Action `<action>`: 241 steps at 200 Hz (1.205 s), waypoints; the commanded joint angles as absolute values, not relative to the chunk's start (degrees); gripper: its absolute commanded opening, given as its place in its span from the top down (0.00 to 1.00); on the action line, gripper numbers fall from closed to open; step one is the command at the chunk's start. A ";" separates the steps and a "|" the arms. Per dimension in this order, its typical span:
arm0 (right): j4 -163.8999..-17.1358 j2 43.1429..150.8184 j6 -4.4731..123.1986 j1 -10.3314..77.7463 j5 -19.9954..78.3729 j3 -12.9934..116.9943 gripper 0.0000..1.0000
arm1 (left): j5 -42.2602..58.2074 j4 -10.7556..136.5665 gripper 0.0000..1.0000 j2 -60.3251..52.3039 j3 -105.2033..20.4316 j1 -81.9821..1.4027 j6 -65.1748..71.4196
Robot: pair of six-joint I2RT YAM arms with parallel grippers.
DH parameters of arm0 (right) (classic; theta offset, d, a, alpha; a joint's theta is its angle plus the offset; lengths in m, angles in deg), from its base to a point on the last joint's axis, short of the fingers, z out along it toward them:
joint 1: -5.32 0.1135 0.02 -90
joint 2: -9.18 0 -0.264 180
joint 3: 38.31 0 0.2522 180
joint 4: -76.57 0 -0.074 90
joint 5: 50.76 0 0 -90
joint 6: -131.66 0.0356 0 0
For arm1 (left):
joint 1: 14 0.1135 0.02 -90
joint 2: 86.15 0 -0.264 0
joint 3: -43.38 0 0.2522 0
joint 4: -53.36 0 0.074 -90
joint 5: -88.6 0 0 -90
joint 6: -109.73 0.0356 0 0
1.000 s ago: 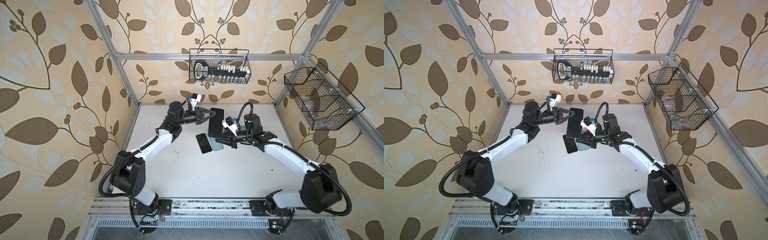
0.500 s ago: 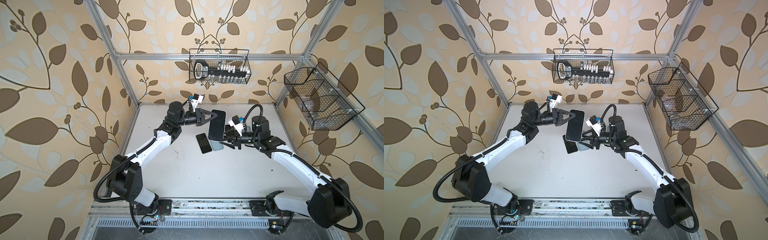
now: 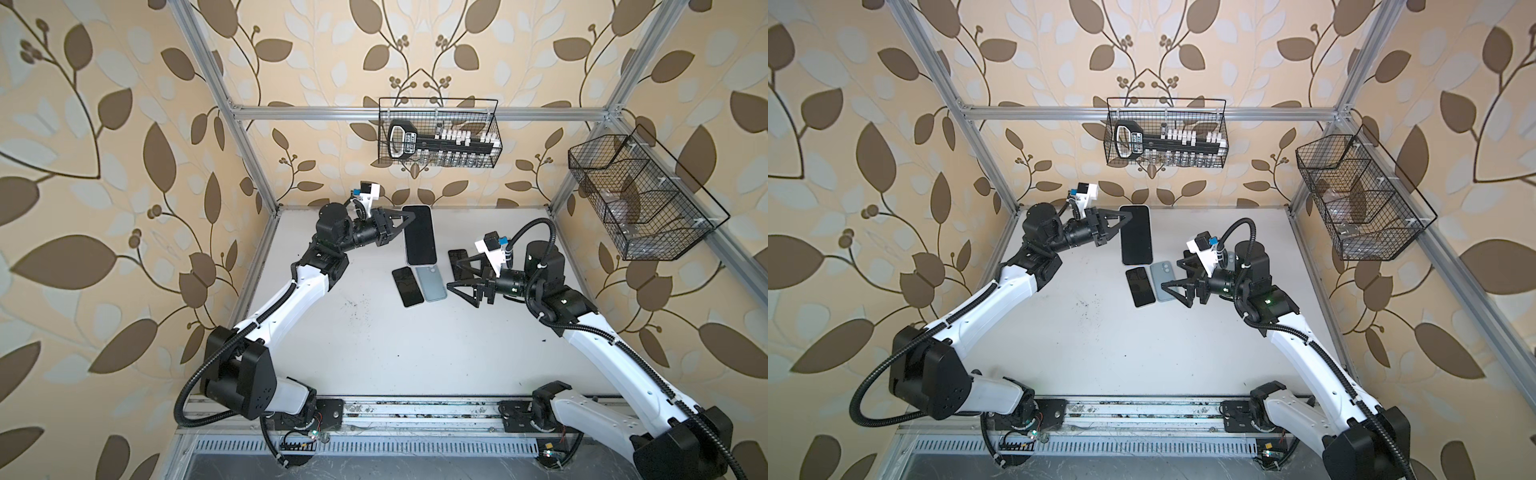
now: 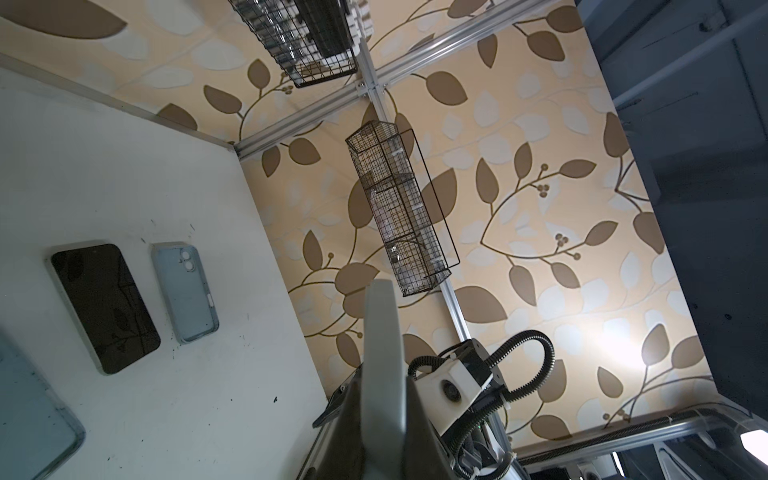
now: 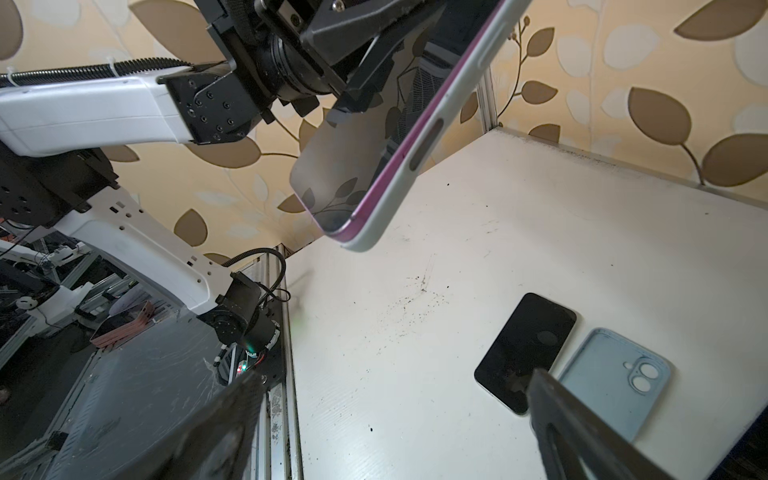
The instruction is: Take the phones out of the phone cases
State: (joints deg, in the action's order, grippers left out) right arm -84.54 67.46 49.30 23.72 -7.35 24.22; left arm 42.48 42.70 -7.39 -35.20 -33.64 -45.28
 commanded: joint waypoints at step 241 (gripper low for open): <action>-120.91 69.80 96.99 29.07 14.48 6.35 0.03 | 13.05 14.41 1.00 -14.91 -9.40 -34.85 -66.89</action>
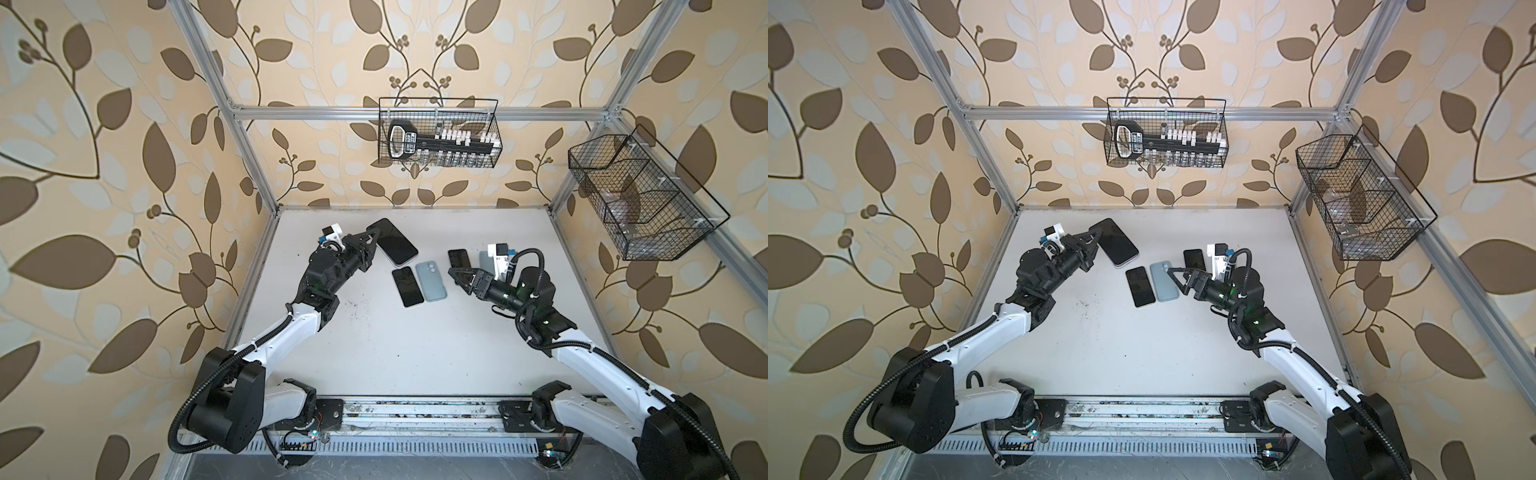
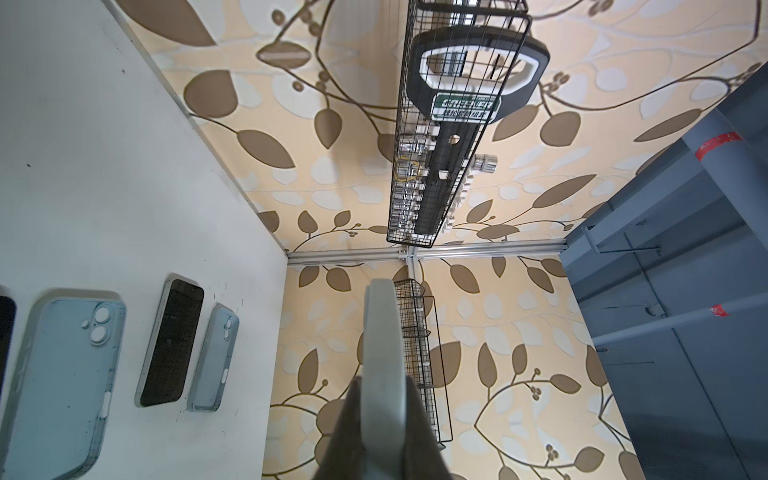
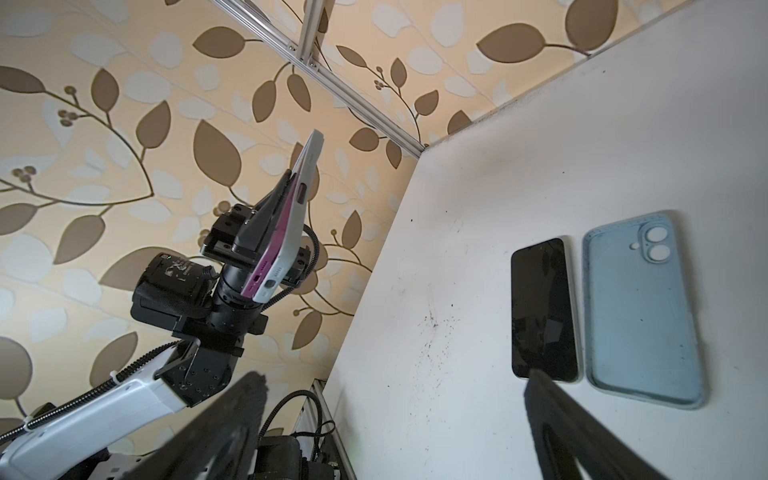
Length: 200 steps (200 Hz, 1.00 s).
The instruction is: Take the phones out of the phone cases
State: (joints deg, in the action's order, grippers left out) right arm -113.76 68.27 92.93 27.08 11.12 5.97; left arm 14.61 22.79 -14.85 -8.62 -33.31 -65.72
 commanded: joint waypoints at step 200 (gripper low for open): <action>-135.96 82.36 102.20 32.78 14.09 9.27 0.07 | 12.59 2.95 1.00 -6.92 -11.28 -40.34 -71.16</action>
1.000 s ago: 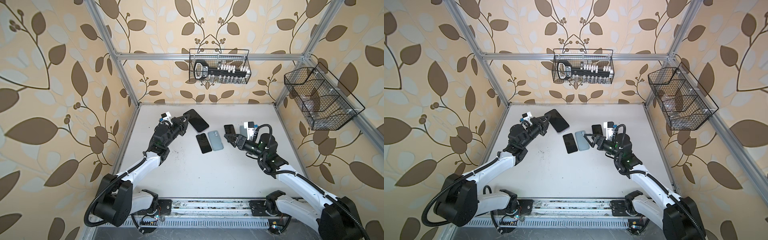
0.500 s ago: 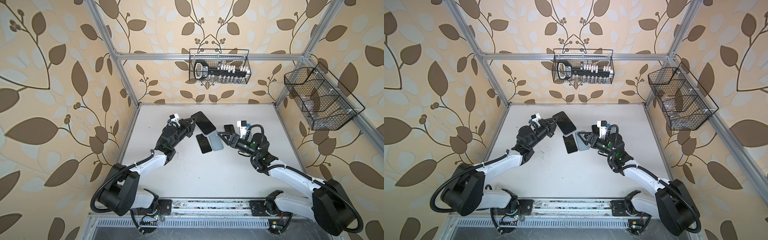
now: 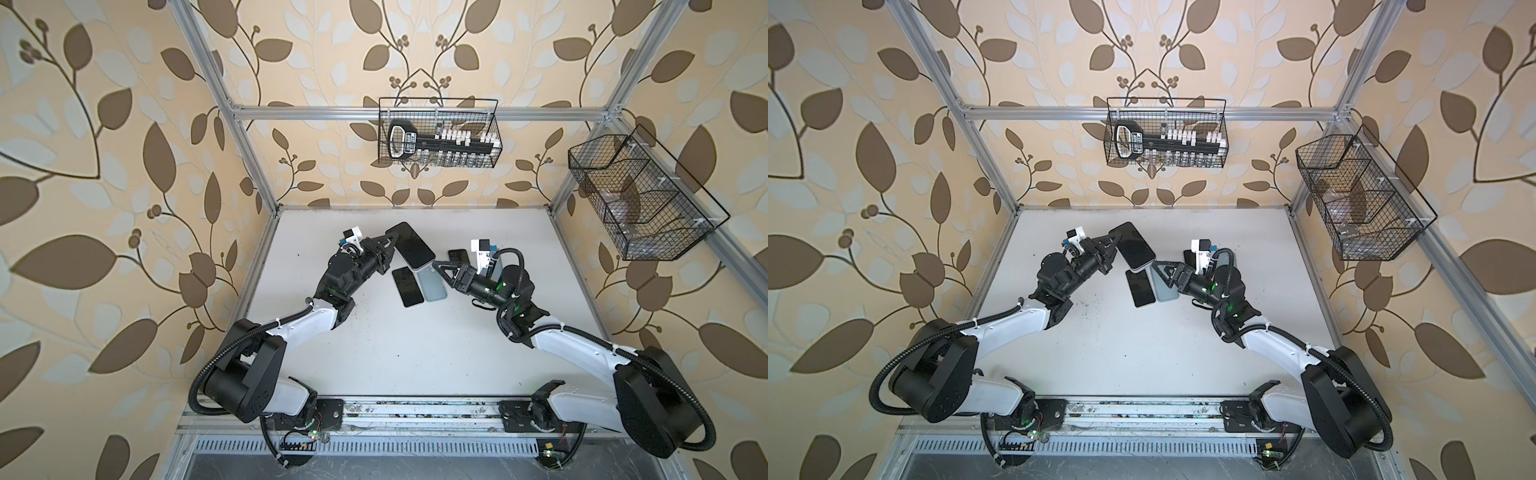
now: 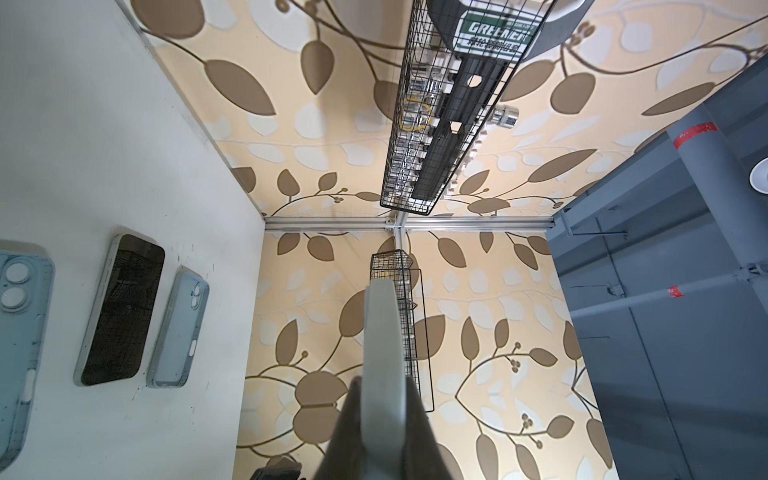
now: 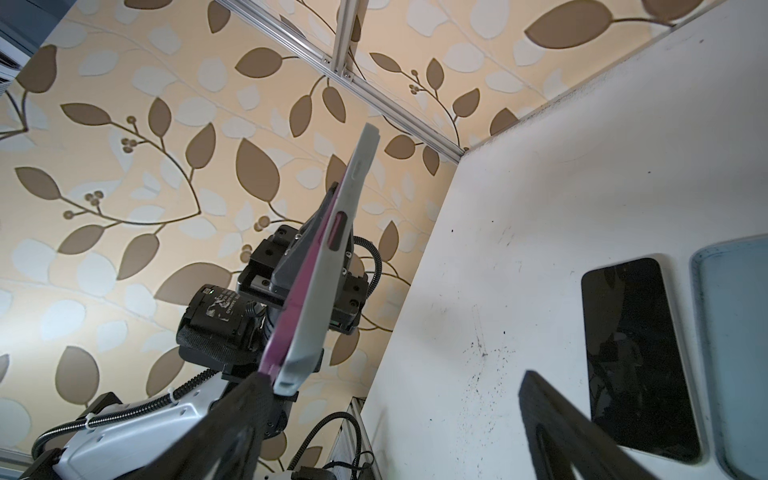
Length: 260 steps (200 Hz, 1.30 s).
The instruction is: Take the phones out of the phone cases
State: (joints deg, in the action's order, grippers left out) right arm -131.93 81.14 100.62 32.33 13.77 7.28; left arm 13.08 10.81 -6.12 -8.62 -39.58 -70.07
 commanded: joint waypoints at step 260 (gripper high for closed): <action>-154.54 92.11 114.31 29.01 8.53 10.19 0.17 | 16.07 1.21 1.00 -1.43 -15.37 -43.35 -70.74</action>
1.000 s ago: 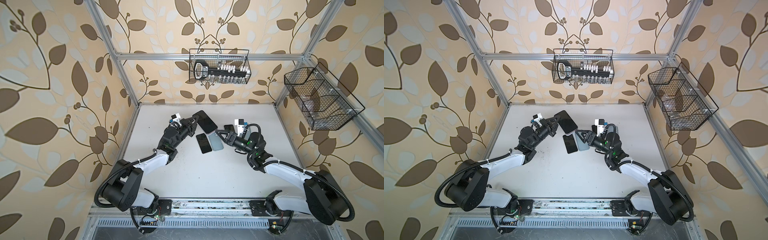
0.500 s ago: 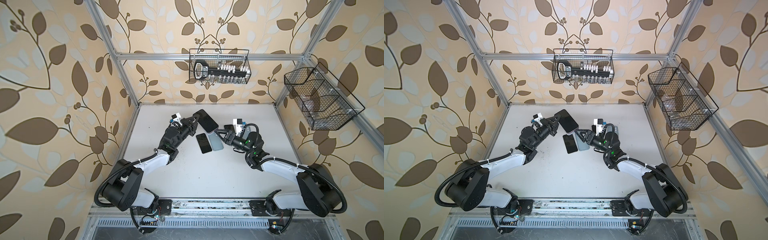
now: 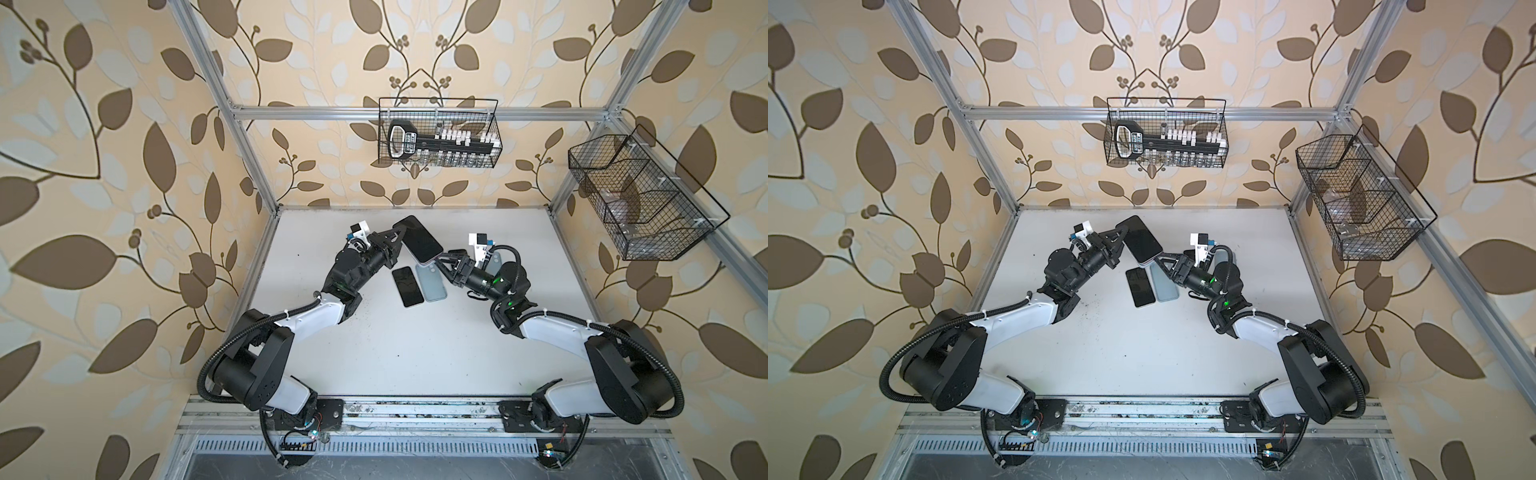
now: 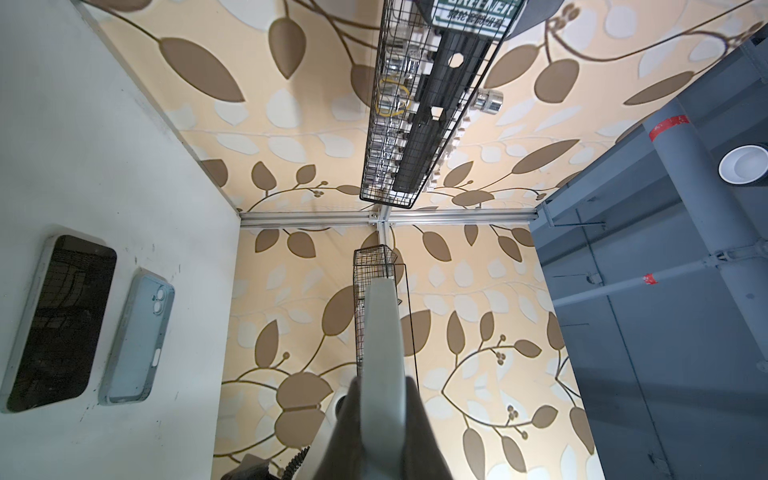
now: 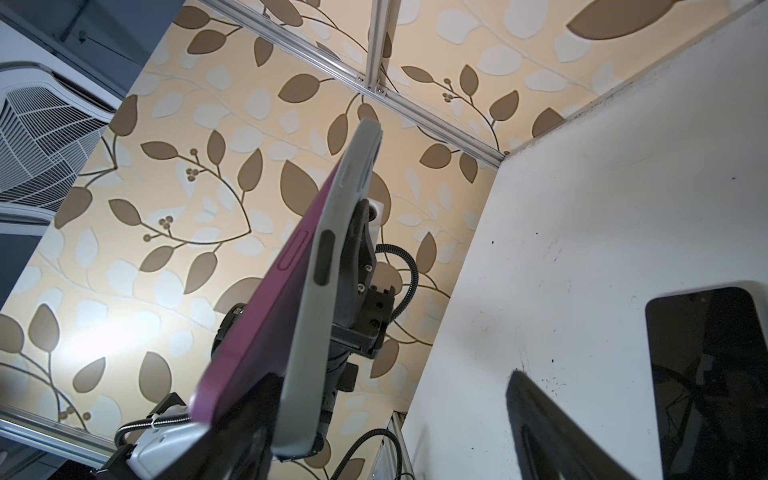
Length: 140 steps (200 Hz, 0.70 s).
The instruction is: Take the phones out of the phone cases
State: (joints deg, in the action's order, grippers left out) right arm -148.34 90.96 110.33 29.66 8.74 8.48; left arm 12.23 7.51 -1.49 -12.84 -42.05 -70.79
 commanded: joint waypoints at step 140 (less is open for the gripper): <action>-156.56 89.35 117.82 28.88 7.53 7.71 0.55 | 16.18 8.75 1.00 1.10 -19.58 -42.70 -65.02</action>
